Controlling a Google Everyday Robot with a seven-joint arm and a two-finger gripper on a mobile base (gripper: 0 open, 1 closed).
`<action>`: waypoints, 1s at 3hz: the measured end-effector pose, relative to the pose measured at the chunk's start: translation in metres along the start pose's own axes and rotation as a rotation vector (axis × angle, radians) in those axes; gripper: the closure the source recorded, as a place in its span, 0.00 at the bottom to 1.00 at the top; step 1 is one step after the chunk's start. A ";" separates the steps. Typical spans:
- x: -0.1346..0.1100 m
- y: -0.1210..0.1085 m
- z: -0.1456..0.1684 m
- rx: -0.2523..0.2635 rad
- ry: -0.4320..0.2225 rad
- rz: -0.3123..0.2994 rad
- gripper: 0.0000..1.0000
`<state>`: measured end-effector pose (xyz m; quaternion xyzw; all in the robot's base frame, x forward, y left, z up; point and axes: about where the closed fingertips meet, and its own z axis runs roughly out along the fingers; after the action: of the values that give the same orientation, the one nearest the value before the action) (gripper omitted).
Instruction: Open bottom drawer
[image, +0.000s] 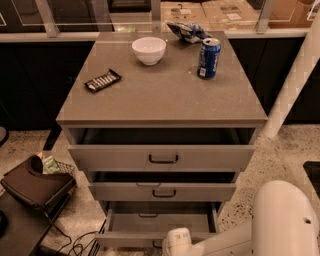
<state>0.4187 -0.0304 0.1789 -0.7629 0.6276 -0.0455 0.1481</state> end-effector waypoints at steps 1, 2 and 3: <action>0.002 -0.001 -0.003 -0.006 -0.009 -0.002 1.00; 0.006 -0.005 -0.002 -0.007 -0.022 -0.006 1.00; 0.015 -0.021 -0.005 0.010 -0.021 -0.025 1.00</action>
Offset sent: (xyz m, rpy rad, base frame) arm 0.0145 -0.0083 0.0044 0.0330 0.0074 0.0211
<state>0.4402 -0.0422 0.1883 -0.7705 0.6160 -0.0426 0.1581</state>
